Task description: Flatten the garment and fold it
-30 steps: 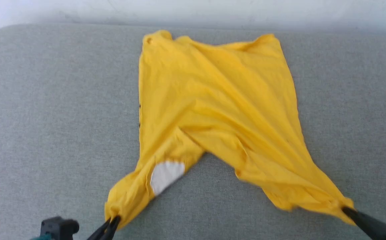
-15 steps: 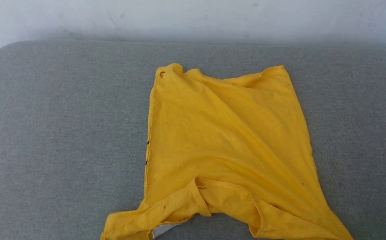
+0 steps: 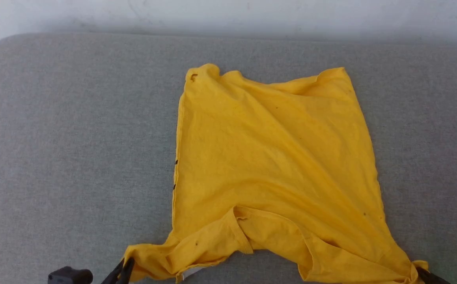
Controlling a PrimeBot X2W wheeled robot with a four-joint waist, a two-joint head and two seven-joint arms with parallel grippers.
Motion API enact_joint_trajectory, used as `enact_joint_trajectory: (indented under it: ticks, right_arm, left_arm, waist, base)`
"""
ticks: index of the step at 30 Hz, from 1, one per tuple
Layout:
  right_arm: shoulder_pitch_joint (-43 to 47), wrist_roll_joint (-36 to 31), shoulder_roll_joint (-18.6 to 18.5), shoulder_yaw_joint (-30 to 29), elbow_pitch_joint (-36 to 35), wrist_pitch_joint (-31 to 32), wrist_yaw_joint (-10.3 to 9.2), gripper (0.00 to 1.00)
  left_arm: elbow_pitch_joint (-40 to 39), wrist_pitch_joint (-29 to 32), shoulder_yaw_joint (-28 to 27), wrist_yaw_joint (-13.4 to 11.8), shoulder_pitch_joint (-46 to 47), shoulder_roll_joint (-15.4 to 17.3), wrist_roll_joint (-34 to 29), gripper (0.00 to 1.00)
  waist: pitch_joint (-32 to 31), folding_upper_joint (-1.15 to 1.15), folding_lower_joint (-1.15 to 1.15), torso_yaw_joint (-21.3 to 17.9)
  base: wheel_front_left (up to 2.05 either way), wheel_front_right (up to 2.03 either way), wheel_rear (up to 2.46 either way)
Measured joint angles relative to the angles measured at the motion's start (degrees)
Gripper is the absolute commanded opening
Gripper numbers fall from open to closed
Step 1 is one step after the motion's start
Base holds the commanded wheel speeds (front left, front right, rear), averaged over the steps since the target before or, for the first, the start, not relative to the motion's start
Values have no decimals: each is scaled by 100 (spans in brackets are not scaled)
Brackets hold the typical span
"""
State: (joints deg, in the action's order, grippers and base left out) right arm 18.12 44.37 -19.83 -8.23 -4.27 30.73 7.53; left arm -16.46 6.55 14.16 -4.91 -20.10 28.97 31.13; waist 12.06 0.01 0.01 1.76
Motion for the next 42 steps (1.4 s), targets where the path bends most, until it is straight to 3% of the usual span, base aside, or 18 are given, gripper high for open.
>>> enact_joint_trajectory:
  ticks: [1,2,6,11,15,18,22,29,34,42]
  right_arm:
    - [-79,-42,9,57,97,-105,0,91]
    - [-148,-89,4,121,174,-177,0,100]
    - [-361,-101,-94,114,18,-349,8,100]
    - [-938,40,-453,-544,-1137,-354,0,100]
    - [-1831,-167,-724,-949,-1874,45,0,100]
    - [-2761,-592,-868,-890,-2012,471,0,100]
    - [-4185,-1098,-826,-556,-1637,962,0,100]
    - [-5798,-2054,-520,-81,-27,1731,1,100]
    - [-6181,-2591,-177,-189,822,2232,0,100]
    - [-6151,-2949,-187,-259,1181,2462,0,100]
  left_arm:
    - [-44,2,18,-29,30,-8,-7,0]
    - [-93,9,36,-38,58,-15,-27,0]
    - [-330,97,63,-107,88,-51,-44,0]
    - [-799,158,23,-229,96,-33,-79,0]
    - [-1136,208,51,-275,199,-36,-180,0]
    - [-1263,232,142,-277,388,-49,-289,0]
    - [-1318,190,298,-275,654,-178,-386,0]
    - [-1250,45,617,-185,1033,-432,-456,0]
    - [-1174,-34,804,-82,1239,-577,-505,0]
    - [-1027,-155,942,19,1481,-708,-553,0]
  waist:
    - [37,0,0,8]
    - [71,0,0,18]
    - [173,0,0,64]
    - [269,0,0,88]
    - [416,-1,0,125]
    - [584,-2,1,184]
    - [846,-1,1,308]
    - [1307,-1,1,639]
    - [1627,-1,1,934]
    - [2119,-2,0,1363]
  base:
    - [0,0,0]
    - [0,0,0]
    - [0,0,0]
    - [0,0,0]
    - [0,0,0]
    - [0,0,0]
    - [0,0,0]
    - [0,0,0]
    - [0,0,0]
    - [0,0,0]
